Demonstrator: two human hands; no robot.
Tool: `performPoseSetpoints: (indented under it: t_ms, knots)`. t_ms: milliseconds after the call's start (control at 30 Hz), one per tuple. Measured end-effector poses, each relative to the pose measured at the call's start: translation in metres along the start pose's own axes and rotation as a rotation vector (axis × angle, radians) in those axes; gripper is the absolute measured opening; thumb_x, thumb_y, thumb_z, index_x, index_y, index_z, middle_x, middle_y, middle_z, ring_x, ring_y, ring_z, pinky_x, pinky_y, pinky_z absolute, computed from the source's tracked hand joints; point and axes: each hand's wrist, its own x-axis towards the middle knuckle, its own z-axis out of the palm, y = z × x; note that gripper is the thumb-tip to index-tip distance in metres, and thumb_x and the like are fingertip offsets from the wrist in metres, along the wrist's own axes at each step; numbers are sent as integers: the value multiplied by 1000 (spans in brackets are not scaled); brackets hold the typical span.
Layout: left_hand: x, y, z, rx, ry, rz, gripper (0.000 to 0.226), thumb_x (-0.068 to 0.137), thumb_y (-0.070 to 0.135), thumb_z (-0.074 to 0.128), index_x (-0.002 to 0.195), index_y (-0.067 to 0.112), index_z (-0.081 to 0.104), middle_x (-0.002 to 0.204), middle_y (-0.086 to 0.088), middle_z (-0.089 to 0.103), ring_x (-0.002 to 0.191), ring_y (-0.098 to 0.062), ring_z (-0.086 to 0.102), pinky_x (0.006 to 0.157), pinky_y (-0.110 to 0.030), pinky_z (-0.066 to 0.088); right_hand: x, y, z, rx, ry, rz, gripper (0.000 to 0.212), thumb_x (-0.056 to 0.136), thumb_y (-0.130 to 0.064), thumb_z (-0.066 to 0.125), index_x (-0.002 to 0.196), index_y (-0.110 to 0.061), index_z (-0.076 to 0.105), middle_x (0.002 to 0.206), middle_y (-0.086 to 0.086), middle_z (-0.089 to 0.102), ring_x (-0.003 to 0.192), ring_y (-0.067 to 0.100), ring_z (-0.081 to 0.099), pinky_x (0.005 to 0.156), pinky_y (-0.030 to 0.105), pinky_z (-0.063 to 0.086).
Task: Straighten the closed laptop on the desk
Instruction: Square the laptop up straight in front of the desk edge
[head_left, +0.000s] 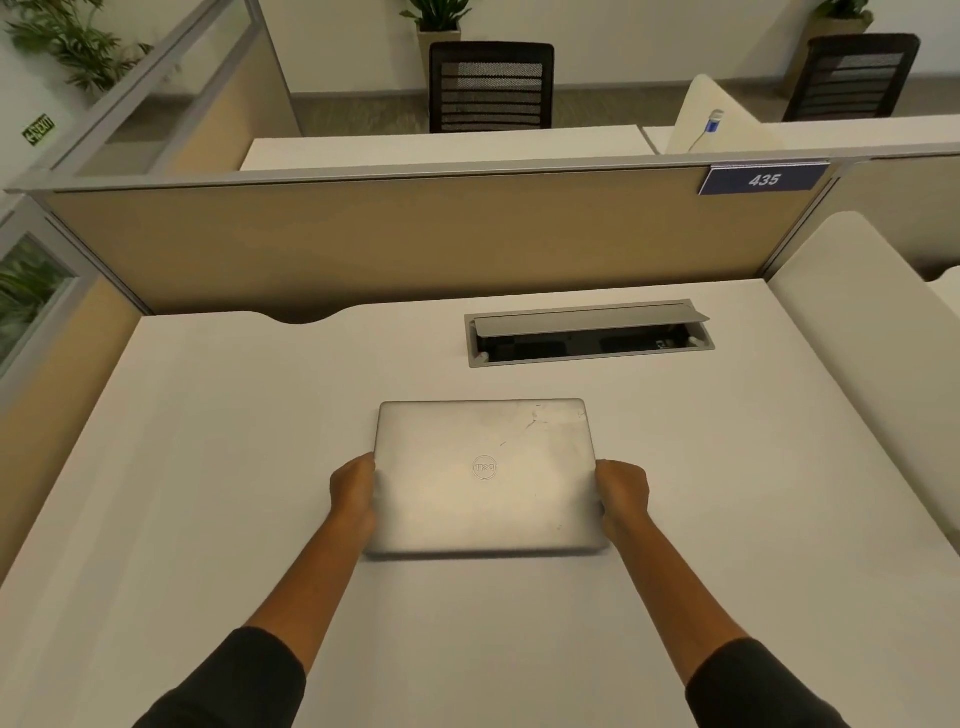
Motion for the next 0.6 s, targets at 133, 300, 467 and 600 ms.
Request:
performPoseSetpoints:
  t_ms: [133,300,467,600]
  knots:
    - [5,1,5,-16,20,-12,8,87,13,59,95,15,55,98,-11,50,91,-27,40,79,-42,35,8,-10,2,4,-2,-9,31,85,-4,46,67,-19,27,73,4,29,73,21,23,62,36,17]
    - [7,1,11,-49,16,-12,10,89,12,57,96,18,54,101,-4,50,92,-27,39,80,-40,34,16,-20,4,13,-14,-23,30,85,-5,47,66,-20,27,74,6,31,76,22,24,63,37,17]
    - [12,1,17,-49,15,-6,12,89,9,54,95,17,60,100,-5,52,91,-28,39,80,-40,35,22,-31,7,7,-10,-34,26,87,-6,47,69,-17,32,81,10,36,83,24,28,68,40,21]
    - [17,0,21,-67,41,19,20,94,9,54,99,11,73,97,-11,60,89,-27,49,79,-38,43,25,-32,9,2,-19,-51,26,87,-6,47,69,-17,31,81,10,35,82,24,27,68,40,21]
